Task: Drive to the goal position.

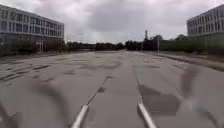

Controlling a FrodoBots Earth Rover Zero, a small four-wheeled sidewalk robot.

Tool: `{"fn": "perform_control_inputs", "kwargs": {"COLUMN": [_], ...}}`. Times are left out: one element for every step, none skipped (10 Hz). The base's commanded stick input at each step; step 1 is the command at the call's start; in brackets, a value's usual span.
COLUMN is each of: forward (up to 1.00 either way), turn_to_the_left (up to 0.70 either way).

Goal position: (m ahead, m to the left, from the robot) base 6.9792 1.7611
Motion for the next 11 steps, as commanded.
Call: {"fn": "perform_control_inputs", "kwargs": {"forward": [1.00,1.00,1.00,1.00,1.00,1.00,1.00,1.00,1.00,1.00,1.00], "turn_to_the_left": [-0.27,-0.27,-0.27,-0.27,-0.27,-0.02,0.00,0.00,0.00,0.00,0.00]}}
